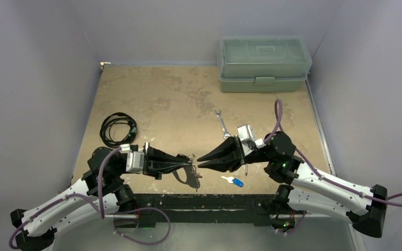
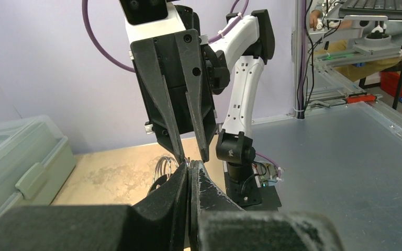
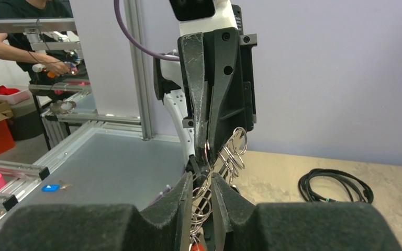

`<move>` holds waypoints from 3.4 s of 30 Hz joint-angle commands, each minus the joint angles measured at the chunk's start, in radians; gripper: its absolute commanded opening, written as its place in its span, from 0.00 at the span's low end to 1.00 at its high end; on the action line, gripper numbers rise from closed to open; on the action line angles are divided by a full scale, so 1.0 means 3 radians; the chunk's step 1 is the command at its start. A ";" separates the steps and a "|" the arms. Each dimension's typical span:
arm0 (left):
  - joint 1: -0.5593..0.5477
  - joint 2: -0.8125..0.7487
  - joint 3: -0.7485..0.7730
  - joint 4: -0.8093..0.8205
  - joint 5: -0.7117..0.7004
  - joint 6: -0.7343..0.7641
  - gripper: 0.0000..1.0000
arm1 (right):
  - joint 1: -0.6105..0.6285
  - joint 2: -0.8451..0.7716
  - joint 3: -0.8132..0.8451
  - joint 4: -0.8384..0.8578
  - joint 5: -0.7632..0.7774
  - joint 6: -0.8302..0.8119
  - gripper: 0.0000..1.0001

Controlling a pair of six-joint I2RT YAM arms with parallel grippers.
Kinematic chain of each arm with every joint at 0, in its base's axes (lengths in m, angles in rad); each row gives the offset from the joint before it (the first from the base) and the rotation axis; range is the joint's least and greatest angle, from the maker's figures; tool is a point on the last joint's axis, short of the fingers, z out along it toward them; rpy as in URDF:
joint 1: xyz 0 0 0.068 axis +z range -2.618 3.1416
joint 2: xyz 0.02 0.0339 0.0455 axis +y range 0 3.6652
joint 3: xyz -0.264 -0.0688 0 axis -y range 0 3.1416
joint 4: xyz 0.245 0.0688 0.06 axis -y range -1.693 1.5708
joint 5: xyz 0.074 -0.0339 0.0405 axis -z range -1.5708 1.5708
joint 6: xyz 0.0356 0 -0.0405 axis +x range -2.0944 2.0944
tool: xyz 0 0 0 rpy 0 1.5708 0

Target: Put the keys on the keyring

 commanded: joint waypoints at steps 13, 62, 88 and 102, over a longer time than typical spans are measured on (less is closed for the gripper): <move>0.0011 -0.0047 -0.0027 0.0253 -0.0070 -0.0089 0.00 | 0.0070 0.0181 0.0074 0.0344 -0.0006 0.0053 0.26; 0.0004 -0.0271 0.0407 -0.0787 -0.0781 0.0135 0.82 | 0.0169 0.0451 0.1035 -0.1905 0.0771 -0.1068 0.00; 0.0007 0.0260 0.0553 -0.1755 -0.0549 0.0728 0.48 | 0.0709 0.0383 0.1138 -0.2629 0.2800 -0.1853 0.00; 0.0011 0.0314 0.0320 -0.1609 -0.0634 0.0933 0.39 | 0.0877 -0.0141 0.0184 -0.1447 0.2895 -0.2607 0.00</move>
